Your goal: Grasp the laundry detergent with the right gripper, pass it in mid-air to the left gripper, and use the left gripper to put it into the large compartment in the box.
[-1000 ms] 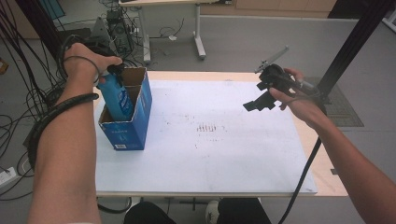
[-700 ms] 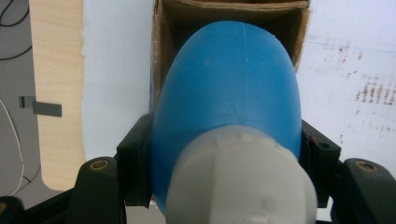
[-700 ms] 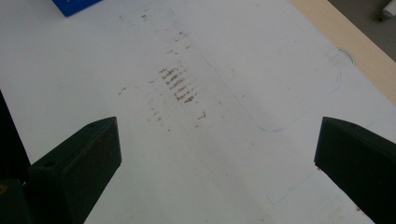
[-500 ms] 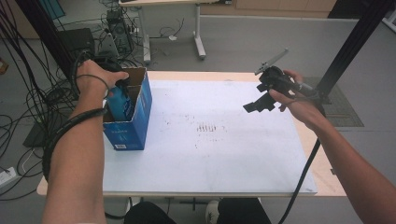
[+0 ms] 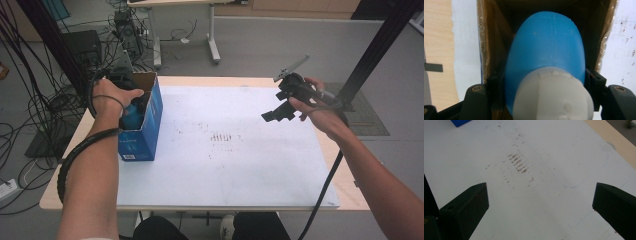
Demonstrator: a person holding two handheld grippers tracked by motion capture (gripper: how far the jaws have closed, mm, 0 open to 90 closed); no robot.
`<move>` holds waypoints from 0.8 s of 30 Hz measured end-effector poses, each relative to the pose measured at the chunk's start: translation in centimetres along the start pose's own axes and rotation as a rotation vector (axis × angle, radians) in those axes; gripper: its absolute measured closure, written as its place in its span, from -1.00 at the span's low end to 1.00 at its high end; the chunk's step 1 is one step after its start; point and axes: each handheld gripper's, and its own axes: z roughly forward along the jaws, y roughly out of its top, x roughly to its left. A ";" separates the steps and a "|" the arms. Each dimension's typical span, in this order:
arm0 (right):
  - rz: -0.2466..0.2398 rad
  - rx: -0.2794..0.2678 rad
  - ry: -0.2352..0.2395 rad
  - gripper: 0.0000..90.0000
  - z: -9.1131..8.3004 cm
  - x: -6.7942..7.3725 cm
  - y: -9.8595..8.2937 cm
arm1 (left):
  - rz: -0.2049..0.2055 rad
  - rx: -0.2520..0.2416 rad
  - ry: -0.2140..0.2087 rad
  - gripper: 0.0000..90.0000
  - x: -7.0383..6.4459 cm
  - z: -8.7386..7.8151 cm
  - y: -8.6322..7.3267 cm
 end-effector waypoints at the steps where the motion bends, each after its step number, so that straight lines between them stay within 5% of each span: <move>1: 0.001 0.000 0.000 -0.99 0.0 0.0 0.0 | 0.003 0.000 0.001 -0.19 0.0 0.2 0.0; 24: 0.001 0.006 -0.005 -0.99 0.6 -0.1 -0.1 | 0.013 0.000 -0.001 -0.19 0.3 1.5 -0.6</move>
